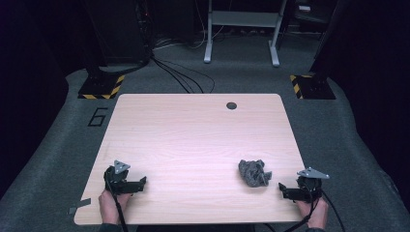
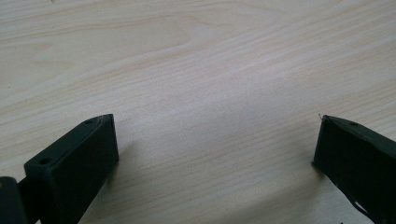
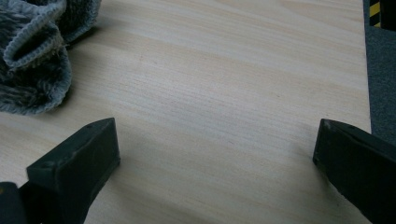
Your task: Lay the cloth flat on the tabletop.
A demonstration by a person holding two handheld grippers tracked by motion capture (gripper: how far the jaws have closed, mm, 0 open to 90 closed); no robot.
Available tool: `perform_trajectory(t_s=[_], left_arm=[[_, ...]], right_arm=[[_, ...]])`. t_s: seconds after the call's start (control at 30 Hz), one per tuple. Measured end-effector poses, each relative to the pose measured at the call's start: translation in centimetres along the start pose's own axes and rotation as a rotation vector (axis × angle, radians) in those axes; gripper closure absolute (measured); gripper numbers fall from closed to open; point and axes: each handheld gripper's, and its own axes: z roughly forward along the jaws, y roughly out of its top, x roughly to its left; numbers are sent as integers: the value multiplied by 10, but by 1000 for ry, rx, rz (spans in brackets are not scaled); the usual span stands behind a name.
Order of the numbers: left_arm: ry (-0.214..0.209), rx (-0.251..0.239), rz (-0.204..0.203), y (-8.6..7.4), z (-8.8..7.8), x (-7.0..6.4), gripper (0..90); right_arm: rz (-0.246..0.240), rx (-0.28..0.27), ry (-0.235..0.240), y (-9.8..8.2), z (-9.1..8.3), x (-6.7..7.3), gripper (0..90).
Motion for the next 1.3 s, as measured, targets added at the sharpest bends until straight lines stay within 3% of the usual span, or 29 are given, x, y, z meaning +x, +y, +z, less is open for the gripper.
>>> perform_trajectory(t_s=[0.6, 0.7, 0.9, 1.3], left_arm=[[-1, 6, 4, 0, -1, 0, 0], [-2, 6, 4, 0, -1, 0, 0], [-1, 8, 8, 0, -1, 0, 0], [-1, 7, 6, 0, -1, 0, 0]], right_arm=[[9, 11, 6, 3, -1, -1, 3], [45, -2, 29, 5, -5, 1, 4], [41, -34, 68, 17, -19, 12, 9], [-14, -78, 151, 45, -36, 36, 11]])
